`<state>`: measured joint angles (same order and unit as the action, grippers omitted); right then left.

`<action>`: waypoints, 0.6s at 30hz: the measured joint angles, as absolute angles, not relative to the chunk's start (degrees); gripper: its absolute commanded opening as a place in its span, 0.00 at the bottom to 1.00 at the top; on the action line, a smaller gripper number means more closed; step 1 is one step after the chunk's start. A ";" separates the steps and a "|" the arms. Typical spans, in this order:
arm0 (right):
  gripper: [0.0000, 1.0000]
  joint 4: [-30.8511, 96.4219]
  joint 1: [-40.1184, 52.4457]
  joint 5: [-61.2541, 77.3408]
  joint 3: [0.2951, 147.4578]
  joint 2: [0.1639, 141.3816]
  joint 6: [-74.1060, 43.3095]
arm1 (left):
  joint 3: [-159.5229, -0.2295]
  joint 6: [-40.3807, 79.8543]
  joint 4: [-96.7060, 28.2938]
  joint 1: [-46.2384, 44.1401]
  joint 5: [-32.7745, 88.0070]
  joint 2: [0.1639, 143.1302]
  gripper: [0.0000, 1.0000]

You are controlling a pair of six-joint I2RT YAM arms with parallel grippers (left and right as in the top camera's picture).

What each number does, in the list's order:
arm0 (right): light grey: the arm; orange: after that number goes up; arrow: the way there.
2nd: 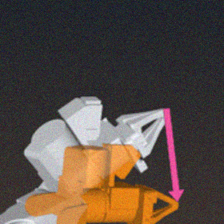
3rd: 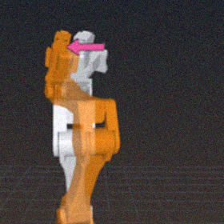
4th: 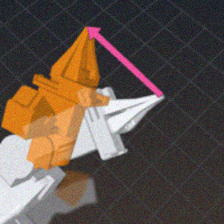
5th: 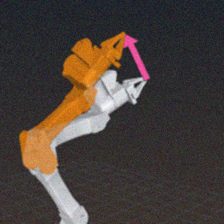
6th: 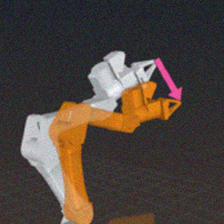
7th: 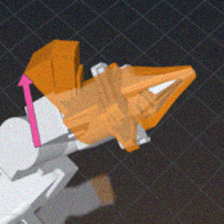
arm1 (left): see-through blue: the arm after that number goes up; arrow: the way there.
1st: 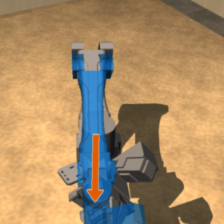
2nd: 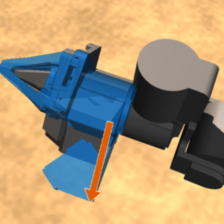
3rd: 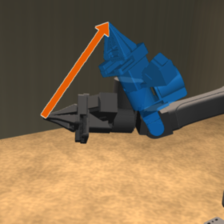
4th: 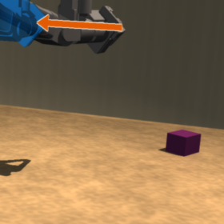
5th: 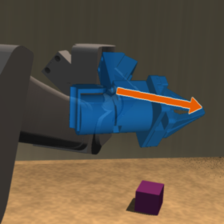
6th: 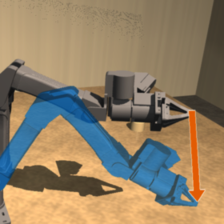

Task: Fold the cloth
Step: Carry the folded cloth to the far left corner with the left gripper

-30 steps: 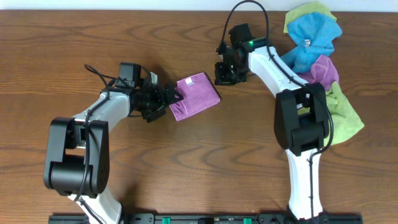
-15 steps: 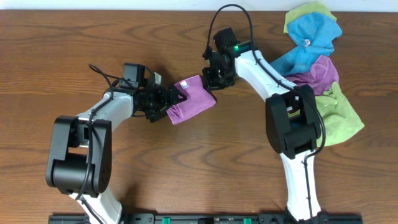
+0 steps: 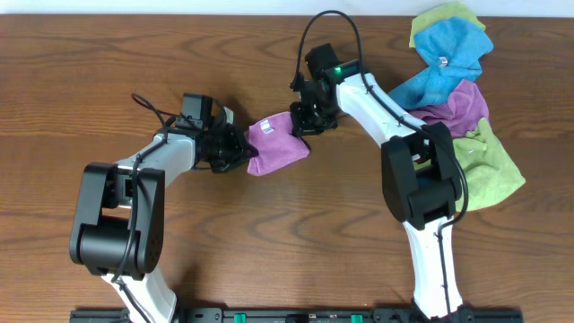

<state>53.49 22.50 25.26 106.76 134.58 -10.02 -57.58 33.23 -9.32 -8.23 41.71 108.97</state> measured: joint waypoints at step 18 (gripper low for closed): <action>0.01 56.31 15.97 25.76 106.76 129.10 -10.02 | -59.13 51.64 16.71 17.80 42.48 108.99 0.06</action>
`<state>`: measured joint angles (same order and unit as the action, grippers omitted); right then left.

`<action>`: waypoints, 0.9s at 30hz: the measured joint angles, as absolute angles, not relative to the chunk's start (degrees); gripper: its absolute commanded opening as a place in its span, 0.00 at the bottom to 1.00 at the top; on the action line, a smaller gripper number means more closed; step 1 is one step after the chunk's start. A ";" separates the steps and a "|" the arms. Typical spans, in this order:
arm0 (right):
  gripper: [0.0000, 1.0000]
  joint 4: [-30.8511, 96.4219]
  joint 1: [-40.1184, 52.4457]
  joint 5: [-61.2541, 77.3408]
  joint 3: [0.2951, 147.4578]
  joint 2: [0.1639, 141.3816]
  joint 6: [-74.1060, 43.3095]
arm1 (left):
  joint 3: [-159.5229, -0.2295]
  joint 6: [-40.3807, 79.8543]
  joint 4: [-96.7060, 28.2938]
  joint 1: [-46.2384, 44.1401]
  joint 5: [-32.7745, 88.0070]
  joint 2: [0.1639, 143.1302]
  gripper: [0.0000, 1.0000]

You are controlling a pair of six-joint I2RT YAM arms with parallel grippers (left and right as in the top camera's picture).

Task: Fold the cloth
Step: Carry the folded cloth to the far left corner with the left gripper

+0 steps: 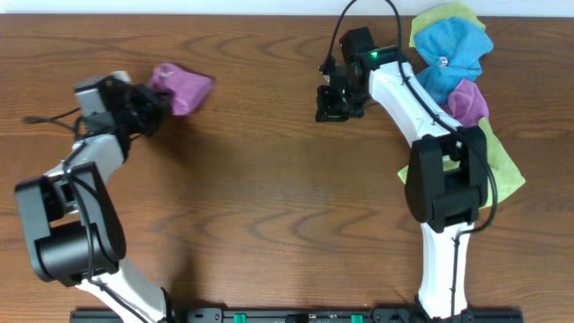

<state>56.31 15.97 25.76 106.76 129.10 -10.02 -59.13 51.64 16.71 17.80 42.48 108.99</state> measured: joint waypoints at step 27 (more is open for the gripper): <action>0.01 56.03 15.97 25.78 106.76 128.55 -10.07 | -89.30 62.87 19.92 24.64 38.41 128.57 0.06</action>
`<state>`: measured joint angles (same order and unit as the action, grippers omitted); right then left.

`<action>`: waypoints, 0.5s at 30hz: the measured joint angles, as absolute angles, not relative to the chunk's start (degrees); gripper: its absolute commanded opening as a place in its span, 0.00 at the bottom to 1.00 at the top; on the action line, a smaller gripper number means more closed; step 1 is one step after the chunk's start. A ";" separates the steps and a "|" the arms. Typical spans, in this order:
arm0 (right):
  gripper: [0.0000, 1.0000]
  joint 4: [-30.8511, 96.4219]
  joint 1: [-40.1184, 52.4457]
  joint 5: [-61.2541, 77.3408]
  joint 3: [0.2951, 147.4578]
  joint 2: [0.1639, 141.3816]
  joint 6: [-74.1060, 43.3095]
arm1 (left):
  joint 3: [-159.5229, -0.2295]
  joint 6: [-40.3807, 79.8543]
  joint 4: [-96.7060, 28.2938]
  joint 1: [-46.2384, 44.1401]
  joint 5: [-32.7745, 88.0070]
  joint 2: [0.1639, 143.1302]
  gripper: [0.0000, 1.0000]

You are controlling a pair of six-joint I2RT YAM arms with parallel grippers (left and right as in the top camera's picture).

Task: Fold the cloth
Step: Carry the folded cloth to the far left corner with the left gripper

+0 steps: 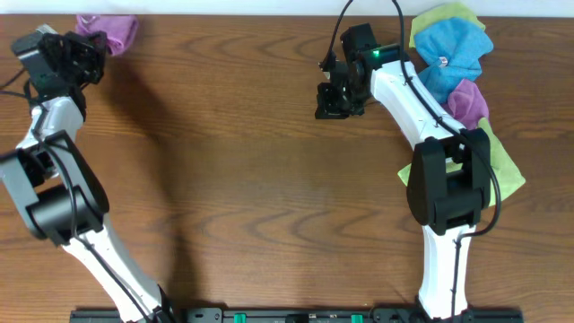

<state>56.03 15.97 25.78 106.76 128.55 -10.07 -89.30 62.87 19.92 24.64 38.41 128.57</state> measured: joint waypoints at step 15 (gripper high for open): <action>0.01 56.10 15.97 26.15 106.76 128.55 -11.31 | -89.41 66.43 18.17 24.64 40.21 133.95 0.95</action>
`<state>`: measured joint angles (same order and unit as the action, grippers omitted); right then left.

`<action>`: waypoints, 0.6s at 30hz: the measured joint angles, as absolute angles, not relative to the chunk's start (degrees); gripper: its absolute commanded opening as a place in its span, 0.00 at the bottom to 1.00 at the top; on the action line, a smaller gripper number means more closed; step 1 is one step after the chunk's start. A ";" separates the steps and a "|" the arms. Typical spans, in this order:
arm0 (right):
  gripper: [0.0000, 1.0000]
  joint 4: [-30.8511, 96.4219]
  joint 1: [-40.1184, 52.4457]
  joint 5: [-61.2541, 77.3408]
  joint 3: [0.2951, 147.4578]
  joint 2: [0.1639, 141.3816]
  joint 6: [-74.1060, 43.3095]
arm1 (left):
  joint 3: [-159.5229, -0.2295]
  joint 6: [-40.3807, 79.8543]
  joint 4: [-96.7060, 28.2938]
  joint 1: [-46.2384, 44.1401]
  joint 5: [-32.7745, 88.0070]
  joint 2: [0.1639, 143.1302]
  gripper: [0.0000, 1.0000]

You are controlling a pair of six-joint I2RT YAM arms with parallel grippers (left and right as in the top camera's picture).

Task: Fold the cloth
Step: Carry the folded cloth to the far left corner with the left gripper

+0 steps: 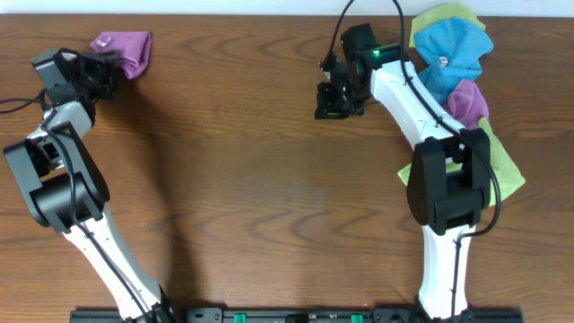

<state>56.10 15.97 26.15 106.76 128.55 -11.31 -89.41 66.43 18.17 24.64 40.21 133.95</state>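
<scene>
The purple cloth (125, 47) is a small folded bundle at the table's far left corner. My left gripper (101, 63) reaches out to its left edge and seems shut on that edge, though the fingers are blurred. My right gripper (330, 102) hangs open over bare wood at the upper middle, nothing between its fingers, far from the purple bundle.
A pile of loose cloths lies at the far right: a blue one (451, 52) on top, a yellow-green one (441, 18) behind it, a second purple one (468, 100) and a green one (496, 166) under the right arm.
The left gripper and the purple bundle have both shifted a little to the right and toward the near side, away from the table's back edge. The right arm has not moved.
Both grippers were at the folded purple cloth in the middle of the table. Then the left gripper had it alone at the upper left while the right stood apart. Later the bundle was at the far left corner, where it remains.
</scene>
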 measured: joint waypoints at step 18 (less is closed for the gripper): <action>0.01 57.21 15.97 27.55 106.76 128.55 -11.53 | -89.52 59.05 -10.04 28.86 41.12 122.80 0.95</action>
<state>57.21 15.97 27.55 106.76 128.55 -11.53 -89.52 59.05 -10.04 28.86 41.12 122.80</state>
